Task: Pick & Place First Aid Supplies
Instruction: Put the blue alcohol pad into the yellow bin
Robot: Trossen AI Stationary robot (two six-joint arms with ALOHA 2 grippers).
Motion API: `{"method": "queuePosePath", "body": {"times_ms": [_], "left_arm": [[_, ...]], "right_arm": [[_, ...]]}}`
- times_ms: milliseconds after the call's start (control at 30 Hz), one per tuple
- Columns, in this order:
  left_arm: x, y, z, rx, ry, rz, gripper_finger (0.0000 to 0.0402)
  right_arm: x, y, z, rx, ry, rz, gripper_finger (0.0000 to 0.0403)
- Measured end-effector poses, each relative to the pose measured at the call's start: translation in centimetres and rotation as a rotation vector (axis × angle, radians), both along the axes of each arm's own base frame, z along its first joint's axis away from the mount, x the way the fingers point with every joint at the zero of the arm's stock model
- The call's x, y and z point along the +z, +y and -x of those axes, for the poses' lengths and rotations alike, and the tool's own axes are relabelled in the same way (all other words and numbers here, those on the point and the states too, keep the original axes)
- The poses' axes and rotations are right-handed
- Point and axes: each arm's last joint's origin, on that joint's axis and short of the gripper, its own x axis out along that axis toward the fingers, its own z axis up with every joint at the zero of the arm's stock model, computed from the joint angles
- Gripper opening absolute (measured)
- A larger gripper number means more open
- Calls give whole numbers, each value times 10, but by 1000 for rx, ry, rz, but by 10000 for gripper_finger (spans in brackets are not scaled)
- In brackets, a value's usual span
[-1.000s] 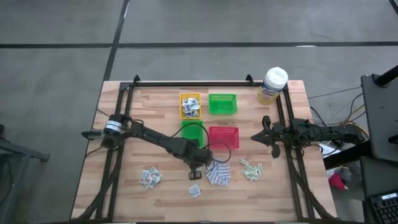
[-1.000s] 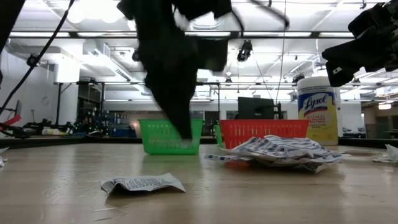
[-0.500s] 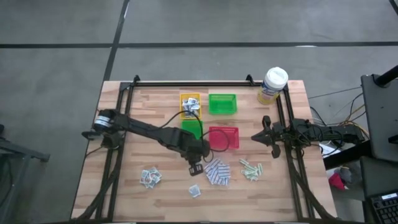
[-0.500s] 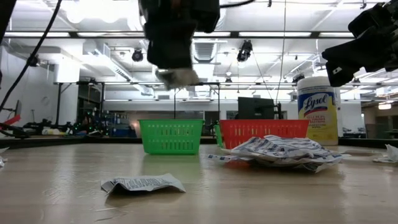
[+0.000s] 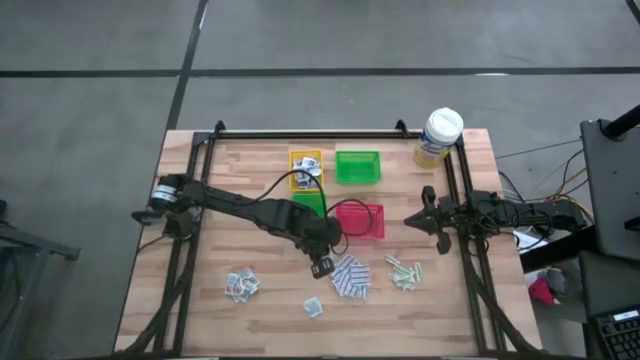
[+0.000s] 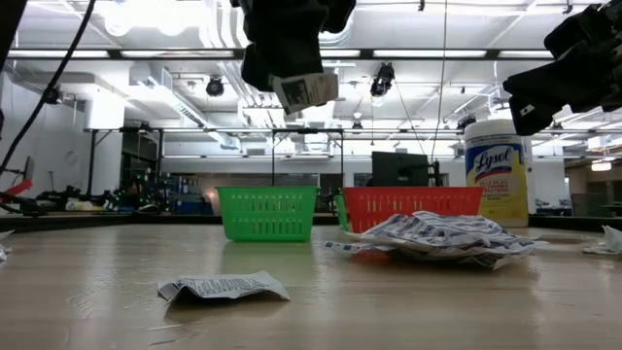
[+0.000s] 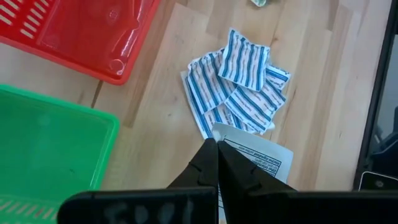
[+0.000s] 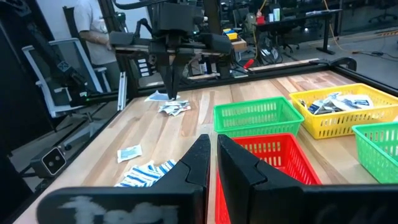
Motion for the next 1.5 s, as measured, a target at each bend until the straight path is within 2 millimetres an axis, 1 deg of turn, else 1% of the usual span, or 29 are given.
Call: {"method": "queuePosePath", "body": {"times_ms": [333, 500, 667, 833, 1000, 1100, 1333, 1500], "left_arm": [[1, 4, -1, 14, -10, -9, 0], [5, 7, -3, 18, -36, -64, 0], [10, 16, -5, -48, -62, -157, 0], [10, 31, -6, -132, -58, -234, 0], [8, 53, -5, -177, -21, -294, 0], [7, 71, -5, -187, -2, -324, 0], [7, 123, -2, -201, 14, -395, 0], [7, 165, 6, -158, 33, -420, 0]], "right_arm": [[0, 0, 0, 0, 0, 0, 28], [0, 0, 0, -1, 0, 0, 28], [0, 0, 0, 0, 0, 0, 28], [0, 0, 0, 0, 0, 0, 28], [0, 0, 0, 0, 0, 0, 28], [0, 0, 0, 0, 0, 0, 28], [0, 0, 0, 0, 0, 0, 28], [0, 0, 0, 0, 0, 0, 28]]}}
